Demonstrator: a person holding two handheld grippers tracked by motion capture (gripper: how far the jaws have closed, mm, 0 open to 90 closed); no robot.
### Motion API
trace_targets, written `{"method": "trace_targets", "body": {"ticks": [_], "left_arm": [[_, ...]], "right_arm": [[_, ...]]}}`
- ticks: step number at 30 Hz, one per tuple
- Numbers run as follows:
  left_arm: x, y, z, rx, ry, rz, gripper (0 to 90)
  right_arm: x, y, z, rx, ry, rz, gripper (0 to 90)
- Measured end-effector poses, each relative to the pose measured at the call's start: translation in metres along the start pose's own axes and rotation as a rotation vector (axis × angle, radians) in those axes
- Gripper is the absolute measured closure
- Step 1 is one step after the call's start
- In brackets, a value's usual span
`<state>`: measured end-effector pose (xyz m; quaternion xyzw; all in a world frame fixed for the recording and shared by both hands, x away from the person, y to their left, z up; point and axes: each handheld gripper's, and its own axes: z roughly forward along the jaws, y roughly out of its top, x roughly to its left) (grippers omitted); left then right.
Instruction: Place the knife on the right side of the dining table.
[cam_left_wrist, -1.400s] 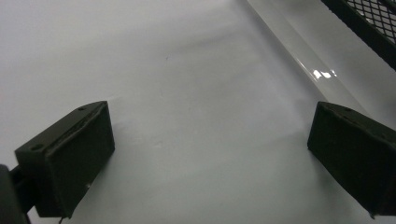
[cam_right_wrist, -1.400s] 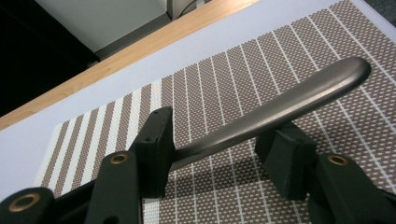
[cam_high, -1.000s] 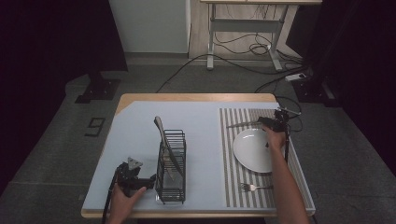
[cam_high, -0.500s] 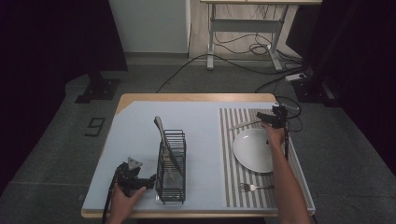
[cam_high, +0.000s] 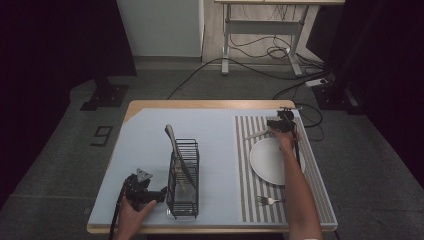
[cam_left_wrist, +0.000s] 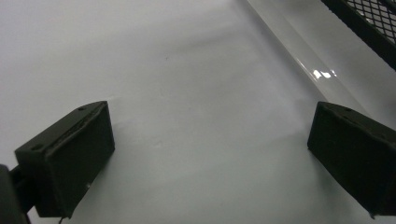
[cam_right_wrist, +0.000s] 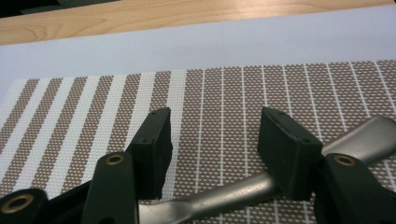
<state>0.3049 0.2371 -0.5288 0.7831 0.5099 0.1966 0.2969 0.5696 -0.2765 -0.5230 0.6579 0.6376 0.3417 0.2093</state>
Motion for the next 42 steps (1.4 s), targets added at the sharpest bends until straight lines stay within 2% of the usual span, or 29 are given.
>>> {"method": "trace_targets", "body": {"ticks": [1, 3, 4, 11, 16, 20, 35, 38, 40, 42], "left_arm": [[0.0, 0.0, 0.0, 0.0, 0.0, 0.0, 0.0], [0.0, 0.0, 0.0, 0.0, 0.001, 0.0, 0.0], [0.0, 0.0, 0.0, 0.0, 0.001, 0.0, 0.0], [0.0, 0.0, 0.0, -0.001, 0.001, -0.001, 0.0], [0.0, 0.0, 0.0, -0.001, 0.001, 0.0, 0.0], [0.0, 0.0, 0.0, -0.002, 0.001, 0.0, 0.1], [0.0, 0.0, 0.0, -0.002, 0.002, -0.001, 0.0], [0.0, 0.0, 0.0, 0.0, 0.001, 0.001, 0.0], [0.0, 0.0, 0.0, 0.0, 0.0, 0.0, 0.0], [0.0, 0.0, 0.0, -0.001, 0.001, -0.001, 0.0]], "right_arm": [[-0.002, 0.0, -0.002, 0.007, -0.001, 0.021, 45.7], [-0.003, 0.0, -0.003, 0.011, 0.0, 0.028, 45.5], [-0.006, 0.0, -0.005, 0.016, -0.003, 0.05, 43.9], [-0.008, -0.001, -0.007, 0.016, 0.004, 0.068, 42.9], [-0.005, -0.003, -0.008, 0.011, -0.026, 0.074, 41.2], [-0.004, -0.005, -0.008, 0.002, -0.03, 0.067, 41.0], [-0.008, -0.007, -0.011, -0.012, -0.003, 0.107, 36.9], [-0.009, -0.007, -0.015, -0.025, -0.012, 0.112, 37.0], [-0.008, -0.007, -0.02, -0.032, 0.005, 0.113, 36.9], [-0.004, -0.009, -0.03, -0.039, 0.046, 0.1, 36.8]]}}
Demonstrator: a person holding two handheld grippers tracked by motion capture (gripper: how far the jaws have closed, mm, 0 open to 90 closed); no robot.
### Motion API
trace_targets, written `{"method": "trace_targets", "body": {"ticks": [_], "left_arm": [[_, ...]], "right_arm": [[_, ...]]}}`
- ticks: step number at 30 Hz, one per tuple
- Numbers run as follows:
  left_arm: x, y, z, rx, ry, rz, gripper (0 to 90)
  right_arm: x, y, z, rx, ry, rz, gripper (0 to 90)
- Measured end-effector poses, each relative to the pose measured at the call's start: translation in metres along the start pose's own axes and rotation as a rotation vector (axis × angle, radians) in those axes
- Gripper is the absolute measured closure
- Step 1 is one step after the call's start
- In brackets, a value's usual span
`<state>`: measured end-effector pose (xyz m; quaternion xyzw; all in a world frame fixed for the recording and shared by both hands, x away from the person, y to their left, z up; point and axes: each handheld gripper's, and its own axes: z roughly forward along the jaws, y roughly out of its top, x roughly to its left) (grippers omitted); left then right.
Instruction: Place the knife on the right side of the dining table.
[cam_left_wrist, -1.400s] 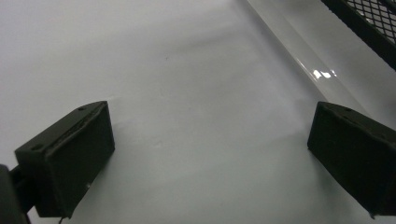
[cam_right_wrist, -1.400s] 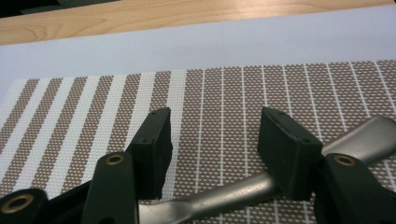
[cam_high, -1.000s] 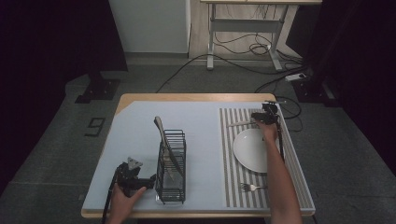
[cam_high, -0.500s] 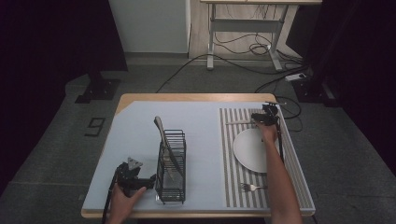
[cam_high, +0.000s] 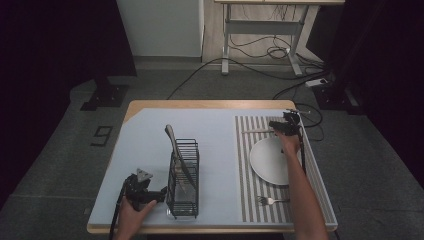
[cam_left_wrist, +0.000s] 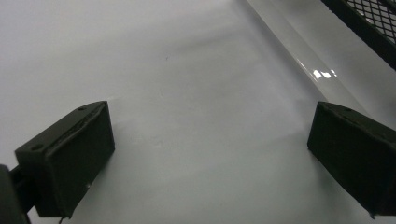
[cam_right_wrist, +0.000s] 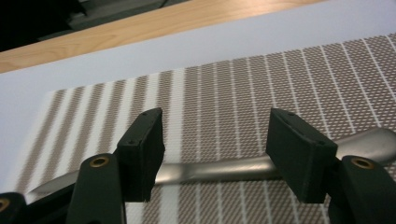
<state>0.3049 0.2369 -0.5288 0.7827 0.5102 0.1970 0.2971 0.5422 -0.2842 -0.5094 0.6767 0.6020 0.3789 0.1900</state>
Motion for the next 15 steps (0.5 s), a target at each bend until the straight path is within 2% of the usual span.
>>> {"method": "trace_targets", "body": {"ticks": [2, 4, 6, 8, 9, 10, 12, 15], "left_arm": [[0.0, 0.0, 0.0, 0.0, 0.0, 0.0, 0.0], [0.0, 0.0, 0.0, 0.0, 0.0, 0.0, 0.0], [0.0, 0.0, 0.0, -0.001, 0.001, 0.001, 0.0], [0.0, 0.0, 0.0, 0.0, 0.0, 0.0, 0.0], [0.0, 0.0, 0.0, -0.001, 0.0, 0.0, 0.0], [0.0, 0.0, 0.0, 0.0, 0.0, 0.001, 0.0], [0.0, 0.0, 0.0, 0.001, 0.0, 0.001, 0.0], [0.0, 0.0, 0.0, 0.001, -0.001, 0.001, 0.0]], "right_arm": [[0.001, 0.0, -0.002, -0.004, 0.009, -0.009, 36.7], [0.004, -0.003, -0.014, -0.003, 0.045, -0.02, 36.0], [0.005, -0.003, -0.016, -0.006, 0.051, -0.028, 36.0], [0.008, -0.008, -0.027, -0.02, 0.086, -0.029, 35.9], [0.008, -0.008, -0.027, -0.02, 0.086, -0.029, 35.9], [0.012, -0.014, -0.034, -0.021, 0.103, -0.047, 35.8], [0.014, -0.017, -0.038, -0.022, 0.109, -0.061, 35.8], [0.023, -0.025, -0.053, -0.029, 0.129, -0.081, 35.7]]}}
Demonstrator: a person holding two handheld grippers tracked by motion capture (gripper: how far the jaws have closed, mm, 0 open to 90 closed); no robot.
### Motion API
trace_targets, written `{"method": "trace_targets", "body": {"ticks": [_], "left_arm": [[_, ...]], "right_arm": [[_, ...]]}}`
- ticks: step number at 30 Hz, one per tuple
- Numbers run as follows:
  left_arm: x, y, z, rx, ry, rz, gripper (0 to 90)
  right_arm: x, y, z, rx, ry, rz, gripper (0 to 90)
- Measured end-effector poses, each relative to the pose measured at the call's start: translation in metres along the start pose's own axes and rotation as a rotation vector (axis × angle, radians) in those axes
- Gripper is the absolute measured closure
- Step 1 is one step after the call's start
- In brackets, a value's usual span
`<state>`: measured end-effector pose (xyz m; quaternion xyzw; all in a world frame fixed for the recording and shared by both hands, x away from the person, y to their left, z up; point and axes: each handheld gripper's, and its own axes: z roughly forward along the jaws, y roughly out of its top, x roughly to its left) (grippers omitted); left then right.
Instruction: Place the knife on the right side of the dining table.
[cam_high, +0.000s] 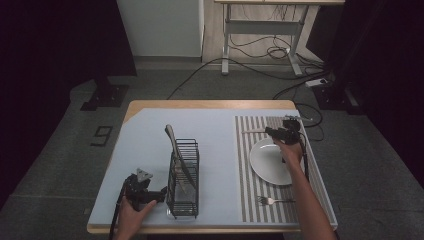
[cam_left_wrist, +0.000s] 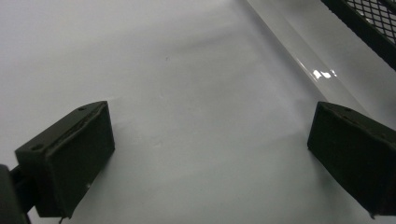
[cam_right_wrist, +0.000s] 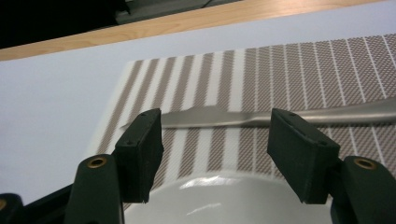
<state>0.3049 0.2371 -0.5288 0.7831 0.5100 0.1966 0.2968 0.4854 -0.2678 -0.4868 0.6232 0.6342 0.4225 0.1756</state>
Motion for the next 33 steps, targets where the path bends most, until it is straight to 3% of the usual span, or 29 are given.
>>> {"method": "trace_targets", "body": {"ticks": [2, 7, 12, 14, 19, 21, 25, 29, 33], "left_arm": [[0.0, 0.0, 0.0, 0.002, 0.0, 0.0, 0.0], [0.0, 0.0, 0.0, 0.002, 0.0, -0.002, 0.0], [0.0, 0.0, 0.0, 0.0, 0.0, -0.004, 0.0], [0.0, 0.0, 0.0, -0.001, 0.0, -0.003, 0.0], [0.0, 0.0, 0.0, -0.001, 0.0, -0.004, 0.0], [0.0, 0.0, 0.0, 0.0, 0.0, -0.004, 0.0], [0.0, 0.0, 0.0, -0.001, 0.0, -0.003, 0.0], [-0.001, 0.0, 0.0, -0.002, 0.002, -0.001, 0.2], [-0.001, 0.0, 0.0, -0.003, 0.002, -0.001, 0.2]], "right_arm": [[0.011, -0.007, -0.015, -0.018, 0.034, -0.024, 35.6], [0.029, -0.017, -0.035, -0.037, 0.078, -0.066, 35.3], [0.059, -0.037, -0.062, -0.058, 0.175, -0.129, 34.8], [0.062, -0.04, -0.064, -0.058, 0.184, -0.133, 34.7], [0.082, -0.07, -0.073, -0.05, 0.265, -0.176, 34.6], [0.085, -0.073, -0.074, -0.049, 0.273, -0.182, 34.6], [0.102, -0.087, -0.076, -0.037, 0.306, -0.239, 34.5], [0.114, -0.096, -0.073, -0.027, 0.312, -0.265, 34.5], [0.115, -0.098, -0.073, -0.031, 0.308, -0.266, 34.5]]}}
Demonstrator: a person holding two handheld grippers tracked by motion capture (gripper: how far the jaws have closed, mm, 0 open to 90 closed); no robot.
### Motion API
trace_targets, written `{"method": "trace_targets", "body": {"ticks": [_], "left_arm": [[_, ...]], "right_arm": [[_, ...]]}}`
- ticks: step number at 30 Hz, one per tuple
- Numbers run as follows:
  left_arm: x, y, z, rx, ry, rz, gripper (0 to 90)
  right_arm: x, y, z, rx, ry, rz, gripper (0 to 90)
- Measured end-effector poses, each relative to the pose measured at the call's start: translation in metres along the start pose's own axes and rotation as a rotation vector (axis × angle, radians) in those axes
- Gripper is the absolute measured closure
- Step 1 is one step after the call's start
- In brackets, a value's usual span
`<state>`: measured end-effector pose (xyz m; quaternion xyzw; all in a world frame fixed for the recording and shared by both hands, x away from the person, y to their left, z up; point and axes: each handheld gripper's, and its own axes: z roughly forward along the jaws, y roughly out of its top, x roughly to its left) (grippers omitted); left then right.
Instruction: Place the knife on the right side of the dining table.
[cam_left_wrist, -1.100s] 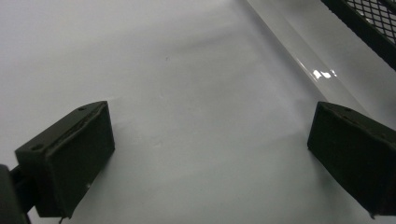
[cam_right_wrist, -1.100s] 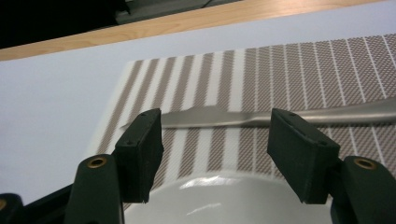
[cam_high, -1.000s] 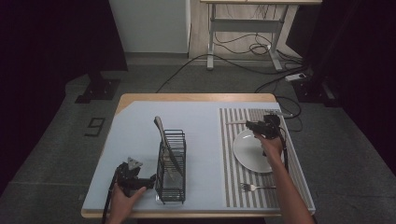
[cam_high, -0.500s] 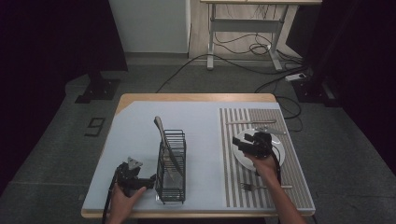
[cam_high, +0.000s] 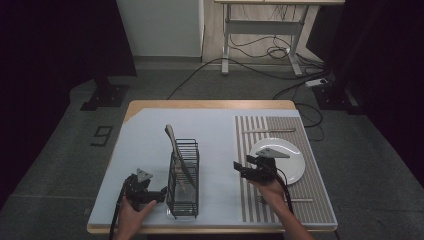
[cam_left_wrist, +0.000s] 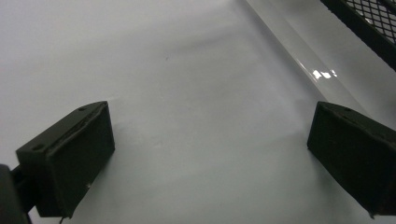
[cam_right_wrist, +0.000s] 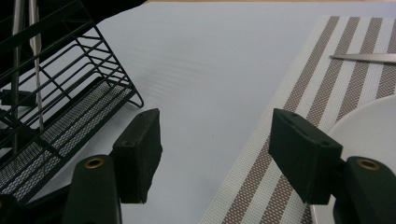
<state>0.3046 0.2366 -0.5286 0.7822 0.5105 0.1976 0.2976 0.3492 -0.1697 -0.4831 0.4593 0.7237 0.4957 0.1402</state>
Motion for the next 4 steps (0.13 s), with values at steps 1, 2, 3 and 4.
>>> {"method": "trace_targets", "body": {"ticks": [1, 2, 3, 4], "left_arm": [[0.0, 0.0, 0.0, 0.0, 0.001, 0.0, 0.2], [0.0, 0.0, 0.0, 0.0, 0.0, 0.0, 0.2], [0.0, 0.0, 0.0, 0.0, 0.0, 0.0, 0.2], [0.0, 0.0, 0.0, 0.0, 0.0, 0.0, 0.2]], "right_arm": [[0.0, 0.0002, -0.0003, -0.008, -0.002, 0.005, 34.5], [0.0, 0.0007, -0.0015, -0.016, -0.003, 0.008, 34.5], [0.0, 0.0007, -0.0015, -0.016, -0.003, 0.008, 34.5], [0.0004, 0.0011, -0.0024, -0.025, -0.004, 0.008, 34.5]]}}
